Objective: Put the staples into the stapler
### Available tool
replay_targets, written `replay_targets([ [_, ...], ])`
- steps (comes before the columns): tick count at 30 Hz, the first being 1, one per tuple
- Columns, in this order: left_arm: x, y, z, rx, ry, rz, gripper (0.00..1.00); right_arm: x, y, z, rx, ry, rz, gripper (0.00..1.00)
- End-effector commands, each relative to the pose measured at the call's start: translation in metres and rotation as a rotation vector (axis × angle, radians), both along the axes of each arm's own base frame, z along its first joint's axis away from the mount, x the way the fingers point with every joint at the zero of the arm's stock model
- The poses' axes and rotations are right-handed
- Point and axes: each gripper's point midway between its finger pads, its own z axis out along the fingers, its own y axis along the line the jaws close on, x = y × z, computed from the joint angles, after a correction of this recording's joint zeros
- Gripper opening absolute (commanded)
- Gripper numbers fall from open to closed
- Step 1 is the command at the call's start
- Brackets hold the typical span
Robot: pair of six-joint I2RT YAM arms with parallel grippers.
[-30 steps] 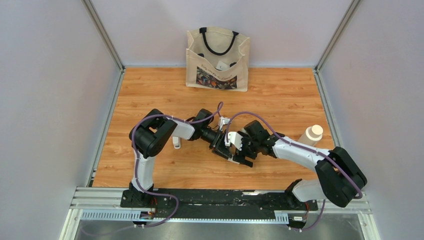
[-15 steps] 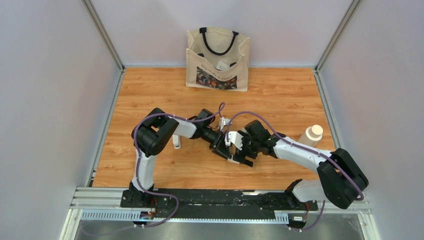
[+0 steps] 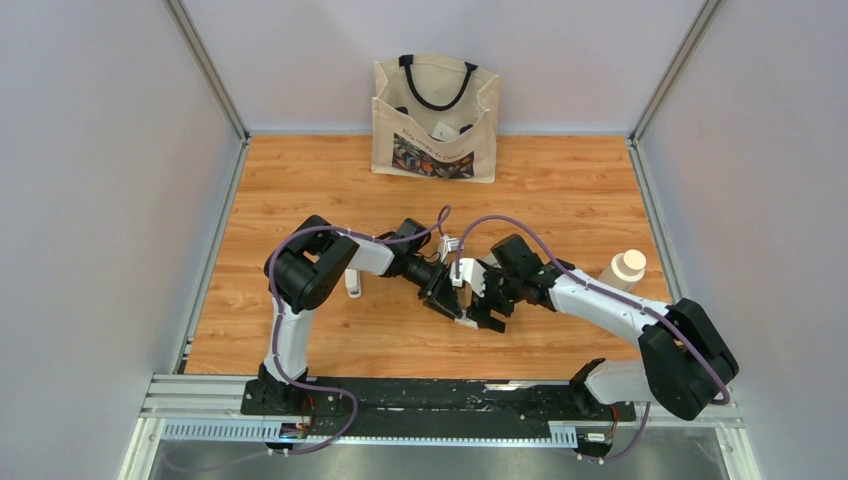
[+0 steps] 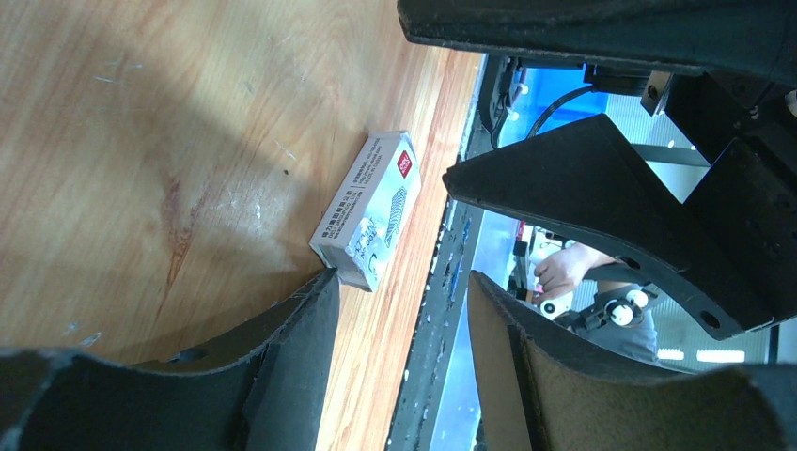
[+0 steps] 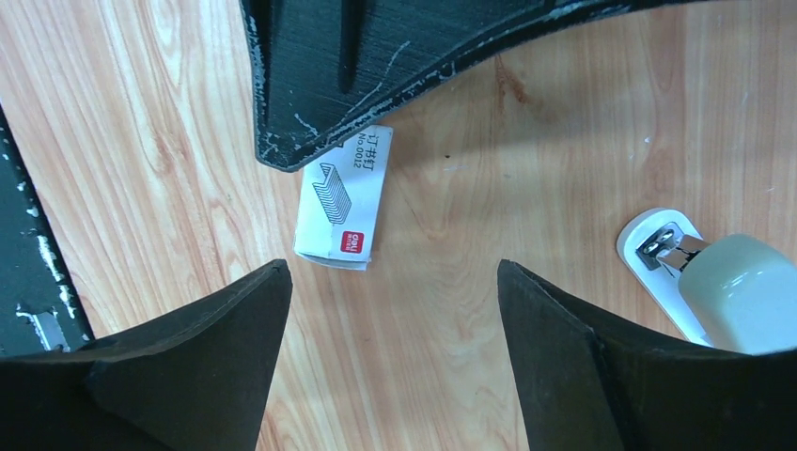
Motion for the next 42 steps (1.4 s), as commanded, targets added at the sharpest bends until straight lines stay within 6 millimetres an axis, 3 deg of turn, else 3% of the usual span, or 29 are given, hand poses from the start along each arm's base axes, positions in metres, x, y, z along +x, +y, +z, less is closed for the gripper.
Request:
replay_targets([
  [1, 0.005, -0.006, 0.004, -0.029, -0.038, -0.014, 0.61, 0.002, 0.012, 0.013, 0.056, 0.027, -0.015, 0.84],
  [8, 0.006, -0.007, 0.007, -0.042, -0.036, -0.016, 0.6, 0.005, 0.018, 0.005, 0.024, 0.119, -0.07, 0.82],
  [13, 0.007, -0.007, 0.008, -0.044, -0.041, -0.012, 0.6, 0.004, 0.026, 0.014, 0.045, 0.142, -0.081, 0.82],
  [19, 0.012, -0.005, 0.007, -0.042, -0.042, 0.003, 0.6, -0.004, 0.024, 0.001, -0.004, 0.174, -0.073, 0.8],
  [24, 0.015, -0.003, 0.006, -0.041, -0.041, 0.01, 0.6, -0.007, 0.027, -0.01, -0.067, 0.15, -0.053, 0.79],
  [31, 0.016, -0.003, 0.008, -0.045, -0.034, 0.019, 0.6, 0.003, 0.026, -0.013, -0.097, 0.099, -0.082, 0.79],
  [42, 0.016, -0.008, 0.015, -0.071, -0.015, 0.035, 0.58, 0.005, 0.025, -0.017, -0.113, 0.099, -0.074, 0.65],
])
